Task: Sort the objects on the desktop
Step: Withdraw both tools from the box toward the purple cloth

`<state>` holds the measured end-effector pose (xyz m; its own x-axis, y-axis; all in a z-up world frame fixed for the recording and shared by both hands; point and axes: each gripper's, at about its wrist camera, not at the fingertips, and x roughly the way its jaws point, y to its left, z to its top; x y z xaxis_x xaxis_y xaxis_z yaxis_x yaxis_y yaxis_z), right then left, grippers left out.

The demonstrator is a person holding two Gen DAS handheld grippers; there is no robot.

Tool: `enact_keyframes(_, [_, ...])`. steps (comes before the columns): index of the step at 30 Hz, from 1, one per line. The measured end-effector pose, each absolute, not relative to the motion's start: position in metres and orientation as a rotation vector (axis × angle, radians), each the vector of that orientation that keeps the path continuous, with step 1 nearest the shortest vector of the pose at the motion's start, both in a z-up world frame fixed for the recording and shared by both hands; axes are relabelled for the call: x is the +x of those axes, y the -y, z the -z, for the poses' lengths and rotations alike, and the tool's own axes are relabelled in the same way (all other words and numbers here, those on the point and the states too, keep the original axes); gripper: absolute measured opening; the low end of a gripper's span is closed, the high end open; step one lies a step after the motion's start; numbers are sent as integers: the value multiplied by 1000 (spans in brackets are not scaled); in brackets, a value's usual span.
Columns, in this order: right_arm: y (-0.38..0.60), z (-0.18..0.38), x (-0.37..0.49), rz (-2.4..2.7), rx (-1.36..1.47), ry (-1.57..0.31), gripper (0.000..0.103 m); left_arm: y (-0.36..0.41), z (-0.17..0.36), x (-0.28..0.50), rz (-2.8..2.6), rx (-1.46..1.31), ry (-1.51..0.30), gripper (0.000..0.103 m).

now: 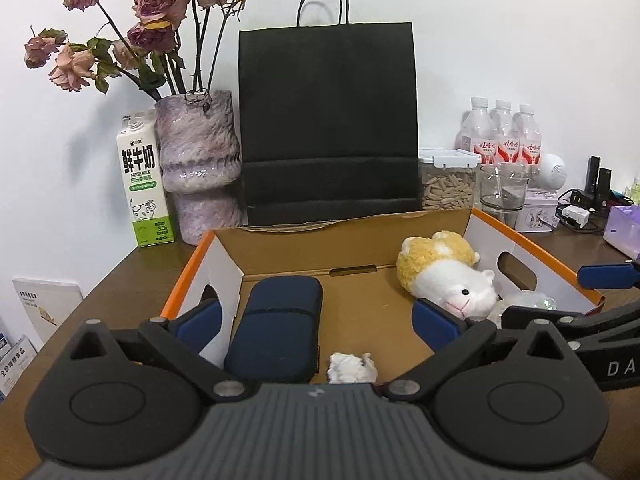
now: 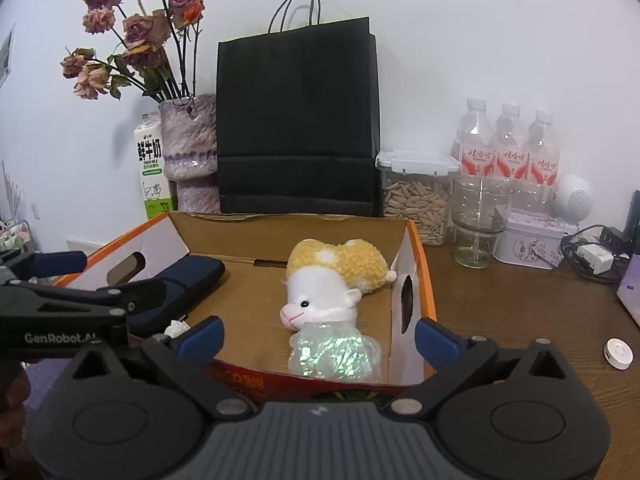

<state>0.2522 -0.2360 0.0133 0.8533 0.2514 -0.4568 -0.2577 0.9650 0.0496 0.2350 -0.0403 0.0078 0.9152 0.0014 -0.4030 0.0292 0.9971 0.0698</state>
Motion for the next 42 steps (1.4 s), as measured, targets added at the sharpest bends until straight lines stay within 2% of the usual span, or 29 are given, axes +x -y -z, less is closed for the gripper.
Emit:
enact_keyframes(24, [227,-29,220,-279,-51,-470,103,4,-11,197,-28,67,-426,103])
enact_keyframes(42, [193,-9,185,-322,-90,-558,103,-3,3,167,45,66,-474,103])
